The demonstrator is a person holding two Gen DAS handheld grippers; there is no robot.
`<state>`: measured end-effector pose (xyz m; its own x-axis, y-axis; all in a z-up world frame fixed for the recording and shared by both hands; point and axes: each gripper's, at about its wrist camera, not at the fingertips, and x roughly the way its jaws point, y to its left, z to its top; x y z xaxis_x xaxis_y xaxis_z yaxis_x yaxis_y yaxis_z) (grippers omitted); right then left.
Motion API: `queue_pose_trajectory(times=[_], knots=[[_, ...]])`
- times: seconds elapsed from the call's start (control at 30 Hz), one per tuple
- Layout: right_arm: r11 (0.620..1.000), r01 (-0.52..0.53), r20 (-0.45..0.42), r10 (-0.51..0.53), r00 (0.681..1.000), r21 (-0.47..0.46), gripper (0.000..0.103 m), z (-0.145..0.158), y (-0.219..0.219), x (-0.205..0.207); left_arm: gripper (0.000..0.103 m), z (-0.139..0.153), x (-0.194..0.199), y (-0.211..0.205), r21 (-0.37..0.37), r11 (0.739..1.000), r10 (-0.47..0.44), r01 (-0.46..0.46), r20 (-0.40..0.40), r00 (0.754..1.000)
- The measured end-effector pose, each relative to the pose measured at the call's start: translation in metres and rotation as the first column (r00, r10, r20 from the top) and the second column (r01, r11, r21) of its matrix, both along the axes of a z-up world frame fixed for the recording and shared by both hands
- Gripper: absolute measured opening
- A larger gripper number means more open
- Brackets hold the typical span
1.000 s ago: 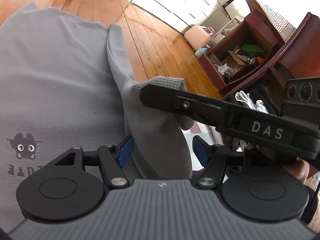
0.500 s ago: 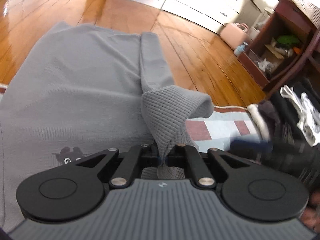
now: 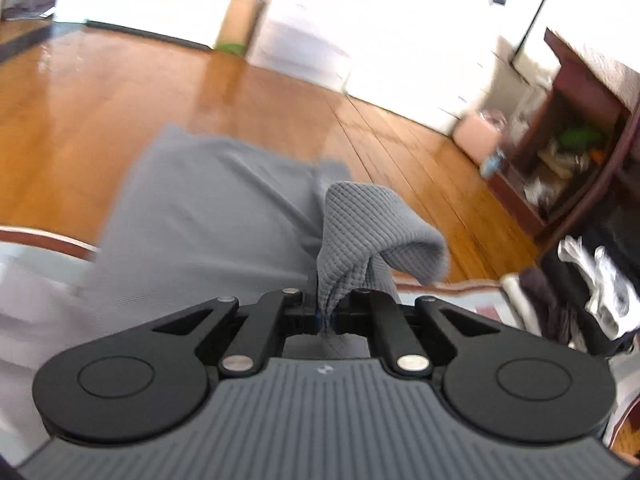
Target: Fold clothes
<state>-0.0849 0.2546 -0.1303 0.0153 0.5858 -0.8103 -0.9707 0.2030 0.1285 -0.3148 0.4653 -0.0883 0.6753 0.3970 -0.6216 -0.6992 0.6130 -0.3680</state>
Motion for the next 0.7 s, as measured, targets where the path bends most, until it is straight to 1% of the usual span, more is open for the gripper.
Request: queue_pose_trajectory(times=[0.07,0.1,0.13,0.17,0.2,0.27,0.3,0.33,0.37,0.4,0.5,0.53,0.57,0.6,0.63,0.67,0.7], knots=[[0.999,-0.032,-0.056,0.033,0.998,0.022,0.054,0.005,-0.001,-0.001,0.005,-0.007,-0.026,0.015,-0.038,0.999,0.015,-0.017,-0.050,0.999],[0.998,-0.058,-0.042,0.059,0.997,0.017,0.054,0.006,0.000,-0.005,0.005,-0.011,-0.039,0.022,-0.057,0.998,0.022,-0.026,-0.076,0.997],[0.996,-0.084,-0.028,0.085,0.996,0.012,0.054,0.007,0.002,-0.009,0.005,-0.036,-0.044,0.036,-0.145,0.986,0.066,-0.088,-0.150,0.986],[0.994,-0.108,-0.016,0.108,0.994,0.007,0.054,0.008,0.003,-0.013,0.005,-0.056,-0.050,0.046,-0.218,0.965,0.102,-0.143,-0.188,0.977],[0.993,-0.120,-0.016,0.120,0.993,0.003,0.055,0.007,0.006,-0.015,0.005,-0.075,-0.055,0.055,-0.287,0.938,0.134,-0.197,-0.225,0.965],[0.990,-0.144,-0.018,0.144,0.989,-0.005,0.055,0.005,0.012,-0.020,0.005,-0.089,-0.062,0.066,-0.335,0.909,0.177,-0.248,-0.229,0.957],[0.987,-0.159,-0.022,0.159,0.987,-0.004,0.052,0.005,0.014,-0.022,0.005,-0.088,-0.064,0.069,-0.325,0.909,0.191,-0.259,-0.228,0.955],[0.985,-0.175,-0.027,0.175,0.984,0.001,0.022,0.006,0.016,-0.025,0.005,-0.084,-0.064,0.070,-0.291,0.919,0.204,-0.266,-0.228,0.952],[0.981,-0.194,-0.037,0.194,0.980,0.020,0.008,0.012,0.015,-0.028,0.004,-0.078,-0.064,0.069,-0.251,0.931,0.212,-0.265,-0.217,0.953],[0.977,-0.212,-0.046,0.214,0.976,0.039,0.009,0.018,0.014,-0.031,0.004,-0.072,-0.063,0.067,-0.211,0.941,0.221,-0.263,-0.204,0.954],[0.959,-0.265,-0.078,0.273,0.959,0.099,0.009,0.037,0.011,-0.039,0.003,-0.052,-0.069,0.060,-0.141,0.955,0.245,-0.262,-0.125,0.961],[0.949,-0.288,-0.119,0.303,0.945,0.128,0.009,0.042,0.010,-0.040,0.003,-0.046,-0.075,0.060,-0.130,0.952,0.263,-0.276,-0.109,0.959],[0.938,-0.317,-0.128,0.334,0.934,0.138,0.009,0.045,0.010,-0.043,0.003,-0.042,-0.081,0.060,-0.120,0.949,0.281,-0.291,-0.093,0.955],[0.928,-0.344,-0.130,0.363,0.923,0.145,0.009,0.049,0.010,-0.047,0.001,-0.040,-0.089,0.059,-0.116,0.944,0.299,-0.308,-0.090,0.950],[0.922,-0.367,-0.095,0.379,0.920,0.127,0.009,0.048,0.012,-0.052,0.001,-0.040,-0.097,0.059,-0.114,0.936,0.323,-0.333,-0.102,0.941],[0.915,-0.388,-0.059,0.396,0.916,0.109,0.009,0.047,0.014,-0.057,0.001,-0.041,-0.103,0.060,-0.113,0.929,0.337,-0.352,-0.134,0.932],[0.909,-0.406,-0.028,0.410,0.912,0.090,0.009,0.045,0.016,-0.062,0.001,-0.049,-0.101,0.062,-0.117,0.930,0.323,-0.349,-0.195,0.926]])
